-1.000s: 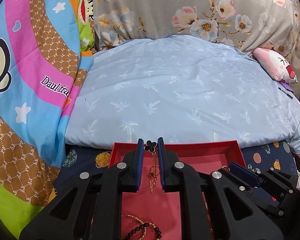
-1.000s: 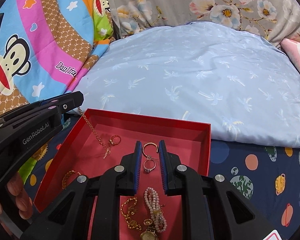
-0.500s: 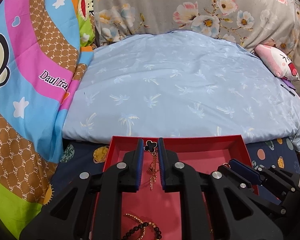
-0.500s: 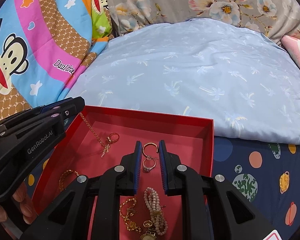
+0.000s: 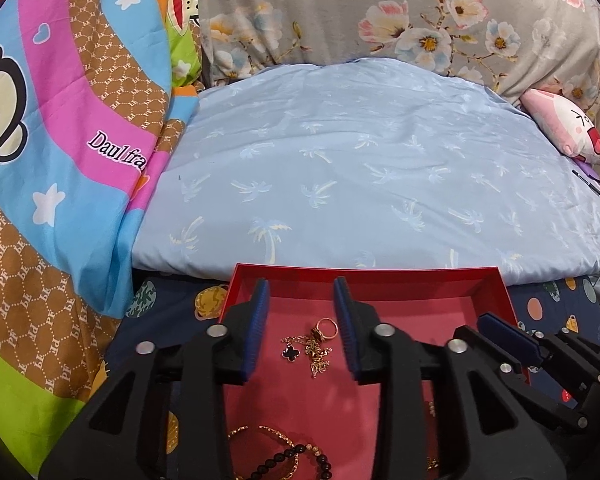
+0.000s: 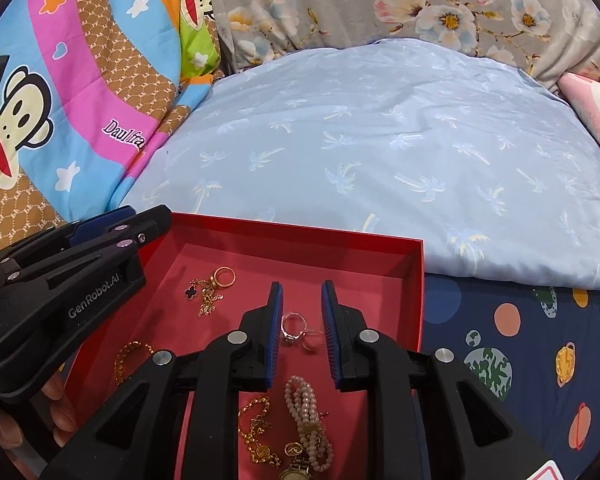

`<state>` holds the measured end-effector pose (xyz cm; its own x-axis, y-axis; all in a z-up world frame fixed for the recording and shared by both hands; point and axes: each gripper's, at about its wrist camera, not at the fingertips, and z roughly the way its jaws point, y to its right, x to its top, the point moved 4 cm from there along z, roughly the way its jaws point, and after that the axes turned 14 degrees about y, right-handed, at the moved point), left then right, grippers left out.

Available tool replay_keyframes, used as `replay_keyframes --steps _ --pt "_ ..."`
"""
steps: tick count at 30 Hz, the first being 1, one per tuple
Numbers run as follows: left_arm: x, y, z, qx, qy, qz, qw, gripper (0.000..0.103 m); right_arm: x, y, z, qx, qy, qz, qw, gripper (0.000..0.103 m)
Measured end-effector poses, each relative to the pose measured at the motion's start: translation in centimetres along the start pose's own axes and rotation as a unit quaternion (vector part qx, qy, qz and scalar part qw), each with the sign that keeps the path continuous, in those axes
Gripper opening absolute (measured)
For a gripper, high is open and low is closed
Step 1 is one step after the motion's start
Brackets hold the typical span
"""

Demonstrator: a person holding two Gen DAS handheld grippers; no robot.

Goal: Organize jewelry

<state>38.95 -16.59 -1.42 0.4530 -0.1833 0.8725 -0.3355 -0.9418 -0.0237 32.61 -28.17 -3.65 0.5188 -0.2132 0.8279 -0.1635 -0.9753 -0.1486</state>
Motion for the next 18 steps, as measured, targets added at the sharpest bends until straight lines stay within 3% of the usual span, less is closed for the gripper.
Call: replay_keyframes --steps 6,14,18 --pt "-0.1 -0.3 -1.5 0.004 0.003 -0.002 1.0000 0.035 0.1 -0.2 -1.6 0.002 0.006 0.007 1.000 0.023" --pt "-1.0 -0.5 -5.8 0.002 0.005 -0.007 1.0000 0.037 -0.6 -2.0 -6.8 0.001 0.028 0.005 1.000 0.038" --pt "-2.1 -0.4 -8.8 0.005 0.005 -0.007 0.9999 0.043 -1.8 -2.8 -9.3 -0.003 0.030 0.008 1.000 0.042"
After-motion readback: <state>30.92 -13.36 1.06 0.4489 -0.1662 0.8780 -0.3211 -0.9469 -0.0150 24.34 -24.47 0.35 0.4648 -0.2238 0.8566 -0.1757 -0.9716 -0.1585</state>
